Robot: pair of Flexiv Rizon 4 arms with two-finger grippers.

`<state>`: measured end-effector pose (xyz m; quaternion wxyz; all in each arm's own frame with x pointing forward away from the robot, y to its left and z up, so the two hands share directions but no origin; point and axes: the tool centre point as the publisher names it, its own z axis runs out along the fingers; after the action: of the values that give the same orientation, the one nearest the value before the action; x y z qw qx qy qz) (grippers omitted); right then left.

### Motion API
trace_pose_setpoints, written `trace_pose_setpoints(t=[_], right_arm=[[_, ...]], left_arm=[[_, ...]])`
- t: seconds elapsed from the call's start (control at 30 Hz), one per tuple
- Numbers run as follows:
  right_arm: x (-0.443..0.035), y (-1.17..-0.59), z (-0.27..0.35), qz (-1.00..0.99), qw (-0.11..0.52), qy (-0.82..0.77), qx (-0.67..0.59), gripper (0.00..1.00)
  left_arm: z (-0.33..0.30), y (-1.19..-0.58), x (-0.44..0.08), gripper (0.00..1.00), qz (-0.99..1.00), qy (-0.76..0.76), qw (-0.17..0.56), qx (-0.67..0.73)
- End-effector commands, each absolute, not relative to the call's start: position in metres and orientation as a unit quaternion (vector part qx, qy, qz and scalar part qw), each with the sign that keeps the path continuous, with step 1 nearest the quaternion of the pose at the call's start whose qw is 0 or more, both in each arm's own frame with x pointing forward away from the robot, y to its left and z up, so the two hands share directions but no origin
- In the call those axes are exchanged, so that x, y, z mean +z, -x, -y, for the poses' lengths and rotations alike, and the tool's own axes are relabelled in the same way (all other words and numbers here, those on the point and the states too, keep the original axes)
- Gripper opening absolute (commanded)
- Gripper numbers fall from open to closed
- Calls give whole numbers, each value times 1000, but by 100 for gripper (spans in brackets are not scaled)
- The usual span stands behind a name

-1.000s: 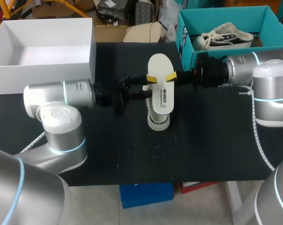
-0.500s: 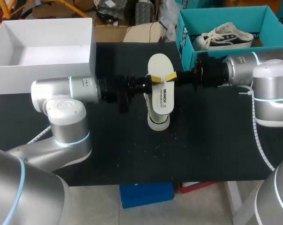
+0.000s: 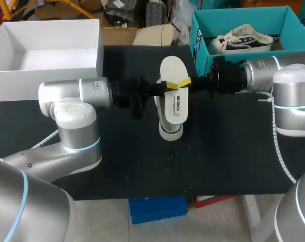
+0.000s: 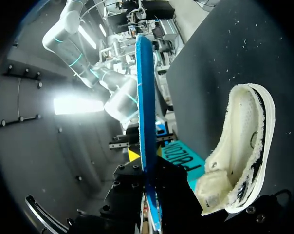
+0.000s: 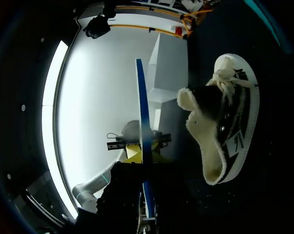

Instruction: Take the shoe out of the shoebox, open the shoe tongue, remove and reinsert the insole, then place the shoe into the shoebox

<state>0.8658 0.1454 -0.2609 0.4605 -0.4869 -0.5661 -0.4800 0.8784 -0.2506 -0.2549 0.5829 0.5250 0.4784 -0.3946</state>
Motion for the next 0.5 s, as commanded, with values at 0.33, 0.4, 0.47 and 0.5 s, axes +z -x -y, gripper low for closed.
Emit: trace_pose_setpoints(t=[0.33,0.4,0.47,0.5], right_arm=[[-262,-864,-132,565,431,513,-481,100],[-262,-862,-125,576,414,522,-474,100],[-262,-859,-117,589,390,534,-465,100],[-263,-857,-114,596,380,537,-461,100]], left_arm=[[236,-855,-250,0,-540,-520,550,-368],[226,-846,-252,0,-559,-519,533,-366],[217,-835,-254,0,-576,-520,516,-363],[212,-830,-256,0,-582,-521,509,-361]])
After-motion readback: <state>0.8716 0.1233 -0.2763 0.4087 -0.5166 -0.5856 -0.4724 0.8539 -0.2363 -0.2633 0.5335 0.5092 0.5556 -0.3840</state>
